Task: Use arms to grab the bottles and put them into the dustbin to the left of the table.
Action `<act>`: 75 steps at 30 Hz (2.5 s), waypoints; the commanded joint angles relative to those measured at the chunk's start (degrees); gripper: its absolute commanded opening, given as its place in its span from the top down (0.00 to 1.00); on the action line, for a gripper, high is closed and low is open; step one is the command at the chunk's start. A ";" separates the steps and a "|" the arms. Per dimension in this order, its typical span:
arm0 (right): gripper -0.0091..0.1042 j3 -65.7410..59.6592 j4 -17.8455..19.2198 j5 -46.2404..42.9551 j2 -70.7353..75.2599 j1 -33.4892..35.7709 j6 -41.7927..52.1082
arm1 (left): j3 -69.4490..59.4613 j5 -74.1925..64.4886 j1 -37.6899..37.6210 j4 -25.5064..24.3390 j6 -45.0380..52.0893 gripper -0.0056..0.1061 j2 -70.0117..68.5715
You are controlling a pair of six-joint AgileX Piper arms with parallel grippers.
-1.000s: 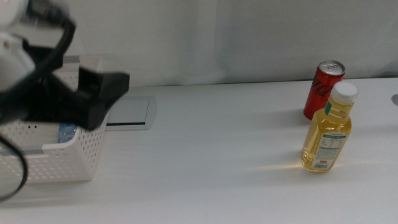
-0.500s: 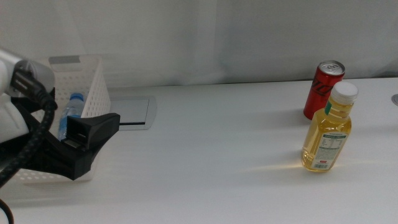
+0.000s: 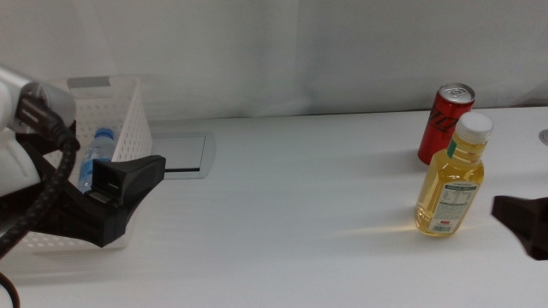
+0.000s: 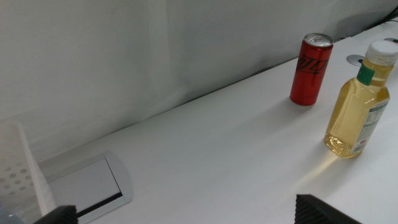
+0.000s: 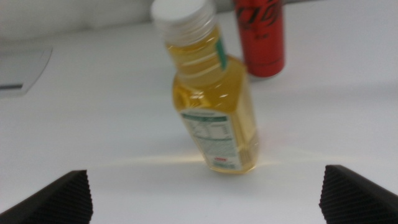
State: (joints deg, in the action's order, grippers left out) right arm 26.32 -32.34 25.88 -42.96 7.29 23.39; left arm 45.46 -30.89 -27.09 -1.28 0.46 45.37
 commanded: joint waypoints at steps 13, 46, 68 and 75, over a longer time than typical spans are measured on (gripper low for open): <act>0.06 0.41 1.54 -20.01 -26.51 12.16 -0.89 | -0.21 0.86 -0.24 0.22 -0.46 0.15 0.05; 0.27 0.41 -0.90 -52.94 -48.79 20.45 0.83 | -0.21 0.24 -0.24 0.22 0.10 0.15 0.05; 0.94 4.90 41.21 -58.20 -42.65 26.28 -22.45 | -0.21 0.24 -0.24 0.22 0.10 0.15 0.05; 0.94 7.24 57.07 -58.47 -43.93 29.49 -37.78 | -0.21 0.02 -0.24 0.22 0.10 0.15 0.05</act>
State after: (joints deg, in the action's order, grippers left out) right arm 32.50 21.36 -28.32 -86.85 36.50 -10.58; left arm 45.46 -31.00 -27.09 -1.28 0.46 45.37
